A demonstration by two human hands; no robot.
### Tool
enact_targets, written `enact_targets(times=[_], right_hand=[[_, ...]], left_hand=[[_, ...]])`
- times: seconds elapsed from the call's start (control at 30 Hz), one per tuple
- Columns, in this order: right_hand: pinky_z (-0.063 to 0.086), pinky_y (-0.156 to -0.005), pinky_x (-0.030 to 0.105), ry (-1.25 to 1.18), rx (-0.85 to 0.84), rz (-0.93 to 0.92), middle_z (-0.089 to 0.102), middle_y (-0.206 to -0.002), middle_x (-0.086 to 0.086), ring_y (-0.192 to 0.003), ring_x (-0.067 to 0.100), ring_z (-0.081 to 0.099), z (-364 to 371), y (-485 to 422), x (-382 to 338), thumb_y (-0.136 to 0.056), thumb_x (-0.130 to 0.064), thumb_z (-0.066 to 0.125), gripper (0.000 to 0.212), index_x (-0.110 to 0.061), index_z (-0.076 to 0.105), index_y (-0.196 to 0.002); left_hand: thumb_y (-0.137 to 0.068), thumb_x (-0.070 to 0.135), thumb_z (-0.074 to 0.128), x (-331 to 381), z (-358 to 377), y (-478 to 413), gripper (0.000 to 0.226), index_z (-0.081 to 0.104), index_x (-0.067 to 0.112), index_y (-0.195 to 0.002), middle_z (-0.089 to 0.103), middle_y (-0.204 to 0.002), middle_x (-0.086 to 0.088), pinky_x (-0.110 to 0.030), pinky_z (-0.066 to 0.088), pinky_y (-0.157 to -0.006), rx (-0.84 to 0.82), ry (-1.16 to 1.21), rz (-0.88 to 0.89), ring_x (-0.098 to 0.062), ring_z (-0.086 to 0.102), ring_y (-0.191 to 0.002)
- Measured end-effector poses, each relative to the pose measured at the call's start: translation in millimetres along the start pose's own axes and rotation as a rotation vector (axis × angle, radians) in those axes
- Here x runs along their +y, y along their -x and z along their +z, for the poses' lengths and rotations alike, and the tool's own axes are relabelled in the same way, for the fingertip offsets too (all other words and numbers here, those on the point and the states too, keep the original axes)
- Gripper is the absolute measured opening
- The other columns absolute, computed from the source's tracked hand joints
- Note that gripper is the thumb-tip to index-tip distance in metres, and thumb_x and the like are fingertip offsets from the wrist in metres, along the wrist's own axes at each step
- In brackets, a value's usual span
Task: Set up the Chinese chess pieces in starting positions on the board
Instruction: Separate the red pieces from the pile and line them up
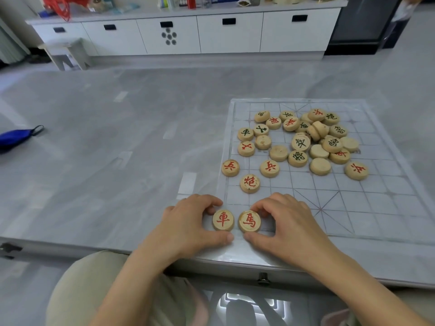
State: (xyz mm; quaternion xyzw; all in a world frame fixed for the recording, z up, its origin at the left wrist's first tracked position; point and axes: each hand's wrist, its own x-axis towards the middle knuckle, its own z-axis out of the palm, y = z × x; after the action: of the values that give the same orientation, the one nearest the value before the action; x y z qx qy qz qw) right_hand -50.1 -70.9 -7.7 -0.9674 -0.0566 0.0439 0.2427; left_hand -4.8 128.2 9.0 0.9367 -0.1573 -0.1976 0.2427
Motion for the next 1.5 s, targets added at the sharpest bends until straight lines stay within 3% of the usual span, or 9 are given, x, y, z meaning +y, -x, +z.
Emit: enact_targets(times=[0.17,0.37,0.5,0.67,0.8,0.97,1.1,1.2,1.5], right_hand=[[0.028,-0.084,0.024,0.015,-0.047,0.006,0.040,-0.102,-0.024,-0.099,0.001,0.039,-8.6,3.9,8.7,-0.051,-0.082,0.041,0.084,-0.040,0.042,-0.124],[0.035,-0.087,0.025,-0.034,0.008,0.093,0.045,-0.095,-0.027,-0.094,-0.005,0.042,-30.9,18.9,48.7,-0.034,-0.097,0.036,0.099,-0.045,0.047,-0.118],[0.034,-0.090,0.024,-0.021,0.001,0.059,0.044,-0.094,-0.029,-0.096,-0.006,0.041,-32.6,16.5,52.4,-0.047,-0.087,0.041,0.081,-0.045,0.049,-0.116],[0.029,-0.084,0.022,-0.001,0.045,-0.010,0.038,-0.094,-0.031,-0.096,-0.003,0.038,-38.9,-9.6,45.2,-0.062,-0.077,0.037,0.068,-0.043,0.048,-0.119],[0.037,-0.077,0.026,-0.038,0.192,0.074,0.049,-0.088,-0.019,-0.083,0.000,0.044,-66.3,-32.4,69.0,-0.075,-0.053,0.064,0.040,-0.033,0.060,-0.109],[0.043,-0.081,0.036,-0.002,0.410,0.226,0.052,-0.086,-0.009,-0.090,0.017,0.053,-94.5,-85.6,106.6,-0.080,-0.034,0.066,0.019,-0.023,0.067,-0.094],[0.035,-0.089,0.038,0.159,0.420,0.275,0.053,-0.115,0.003,-0.111,0.026,0.046,-96.6,-133.5,112.7,-0.081,-0.039,0.064,0.030,-0.026,0.065,-0.108],[0.032,-0.091,0.038,0.235,0.388,0.260,0.049,-0.126,0.002,-0.117,0.026,0.040,-90.5,-158.0,102.5,-0.078,-0.044,0.065,0.041,-0.027,0.060,-0.116],[0.032,-0.089,0.040,0.527,0.245,0.204,0.045,-0.122,0.004,-0.113,0.027,0.038,-73.2,-197.4,92.6,-0.080,-0.053,0.058,0.048,-0.025,0.058,-0.118]], left_hand=[[-0.068,0.055,0.074,17.0,-35.9,-25.1,0.075,0.039,0.037,-0.133,0.045,-0.114,0.017,-0.029,0.042,-0.097,-0.238,-0.139,-0.032,-0.008,0.048,-0.108],[-0.077,0.047,0.069,34.5,-50.4,-47.6,0.040,0.054,0.032,-0.111,0.053,-0.099,0.017,-0.024,0.046,-0.082,-0.088,-0.158,0.070,-0.005,0.053,-0.093],[-0.072,0.056,0.069,47.1,-38.9,-36.6,0.042,0.050,0.039,-0.105,0.050,-0.101,0.019,-0.022,0.044,-0.083,-0.154,-0.264,0.130,-0.002,0.049,-0.094],[-0.061,0.074,0.063,62.3,-12.0,-29.2,0.066,0.046,0.034,-0.111,0.048,-0.106,0.013,-0.028,0.039,-0.081,-0.152,-0.460,0.225,-0.009,0.043,-0.102],[-0.061,0.078,0.059,63.2,-4.8,-33.0,0.068,0.046,0.032,-0.110,0.047,-0.105,0.012,-0.028,0.037,-0.076,-0.157,-0.526,0.228,-0.011,0.042,-0.098],[-0.048,0.087,0.031,58.1,-16.6,-39.9,0.083,0.046,0.037,-0.113,0.050,-0.111,0.018,-0.028,0.043,-0.085,-0.105,-0.420,0.213,-0.005,0.047,-0.104],[-0.078,0.072,0.042,55.4,-31.5,-48.9,0.051,0.048,0.037,-0.115,0.053,-0.113,0.020,-0.025,0.045,-0.082,0.095,-0.364,0.195,-0.002,0.050,-0.101],[-0.083,0.068,0.038,53.4,-39.6,-54.9,0.047,0.048,0.035,-0.115,0.055,-0.112,0.016,-0.027,0.046,-0.081,0.191,-0.439,0.177,-0.006,0.052,-0.102],[-0.085,0.065,0.037,57.5,-45.1,-57.4,0.046,0.050,0.031,-0.113,0.057,-0.111,0.013,-0.032,0.048,-0.082,0.199,-0.457,0.141,-0.011,0.055,-0.101]])
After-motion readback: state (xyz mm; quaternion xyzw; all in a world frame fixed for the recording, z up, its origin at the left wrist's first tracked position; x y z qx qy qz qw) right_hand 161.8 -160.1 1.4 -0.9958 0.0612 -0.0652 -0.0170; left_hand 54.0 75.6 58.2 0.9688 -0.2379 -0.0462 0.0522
